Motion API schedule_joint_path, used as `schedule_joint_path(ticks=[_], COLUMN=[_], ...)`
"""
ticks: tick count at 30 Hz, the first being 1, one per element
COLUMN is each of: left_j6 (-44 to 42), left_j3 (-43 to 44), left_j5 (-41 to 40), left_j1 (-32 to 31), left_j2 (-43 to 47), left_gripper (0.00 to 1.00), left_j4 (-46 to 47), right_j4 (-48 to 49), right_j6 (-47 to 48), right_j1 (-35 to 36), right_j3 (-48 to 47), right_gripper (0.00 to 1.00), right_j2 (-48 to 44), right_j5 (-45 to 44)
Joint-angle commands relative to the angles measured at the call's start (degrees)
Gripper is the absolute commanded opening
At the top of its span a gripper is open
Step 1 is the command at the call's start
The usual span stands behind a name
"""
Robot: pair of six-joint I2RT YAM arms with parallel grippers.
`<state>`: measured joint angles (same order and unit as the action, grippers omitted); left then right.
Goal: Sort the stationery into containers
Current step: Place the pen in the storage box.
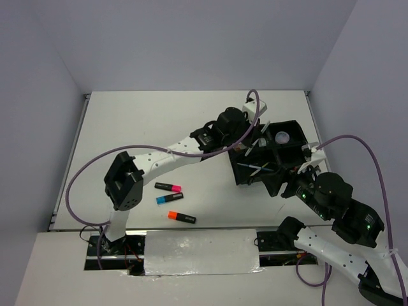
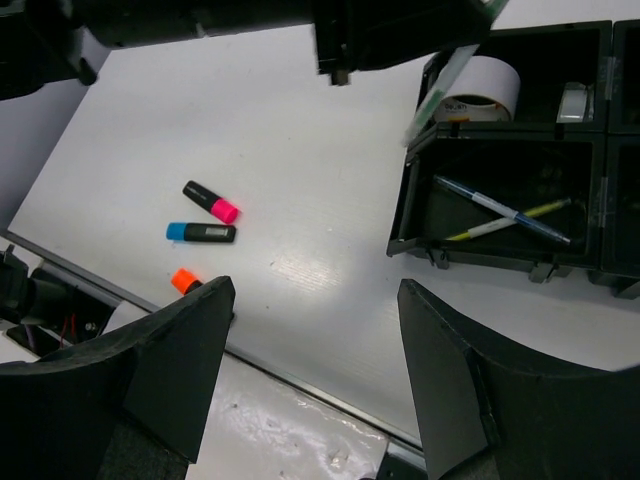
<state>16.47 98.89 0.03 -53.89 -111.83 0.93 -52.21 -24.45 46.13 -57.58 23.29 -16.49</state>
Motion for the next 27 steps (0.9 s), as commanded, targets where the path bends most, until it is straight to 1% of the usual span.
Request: schedule_joint_path(ticks=[1,4,7,11,12,14,15,16,17,19,20,22,24,26,27], left_j6=[0.41,-0.73,-2.05,-3.98,-4.42,-6.53,-7.06,-7.50,-7.85,-8.03,-8.12,-8.38,-8.82,-8.74,-6.73], left_j3=[3.76,5.26,3.68,1.40,0.87,-1.32,-3.33,-4.05,-4.58,-4.85,-4.85,-5.72,-6.95,-7.75,-8.27], left_j5=[4.09,4.89,5.59,8.22,8.92,9.72,9.29,9.46,9.55,9.02,8.93,8.23,5.52,-7.09,-12.81], left_j1=[-0.43,-0.69,-0.78,-0.95,-1.04,-1.74,-2.01,-2.18,-2.27,-2.27,-2.27,-2.36,-2.27,-1.92,-0.70], left_j2=[-5.67,-8.75,-10.34,-11.13,-10.95,-9.99,-9.38,-9.02,-8.41,-8.14,-7.79,-5.60,-2.88,2.74,6.85], left_gripper=[0.00,0.00,0.00,0.00,0.03,0.12,0.28,0.40,0.60,0.78,0.84,0.99,0.99,0.99,0.99], left_j4=[4.69,6.62,10.22,11.55,11.90,12.51,14.00,14.53,14.89,14.19,13.93,13.40,12.09,7.79,5.42], right_j4=[-0.35,-0.44,-0.35,-1.23,-1.32,-1.50,-1.15,-1.14,-0.80,-0.36,-0.27,0.52,1.75,3.07,5.51], right_j6=[-0.43,-0.34,-0.43,-0.16,-0.16,0.01,0.10,0.19,0.19,0.10,0.01,0.10,0.28,0.54,1.15], right_j1=[0.01,0.01,0.01,0.01,0.01,0.01,0.01,0.01,0.01,0.01,0.10,0.01,0.01,0.01,0.01], right_j3=[-2.36,-2.62,-2.54,-2.88,-3.06,-3.59,-3.68,-3.68,-3.76,-3.68,-3.59,-2.98,-2.62,-2.01,-1.05], right_gripper=[0.74,0.74,0.74,0.74,0.74,0.74,0.74,0.74,0.74,0.74,0.74,0.74,0.74,0.74,0.74], right_j2=[1.32,1.50,1.76,1.85,1.85,1.85,1.94,2.02,2.37,2.81,3.16,3.43,4.13,4.92,6.14], right_j5=[-1.70,-1.79,-1.79,-2.58,-2.84,-3.28,-3.11,-3.11,-3.02,-2.58,-2.49,-2.41,-2.14,-0.48,0.40])
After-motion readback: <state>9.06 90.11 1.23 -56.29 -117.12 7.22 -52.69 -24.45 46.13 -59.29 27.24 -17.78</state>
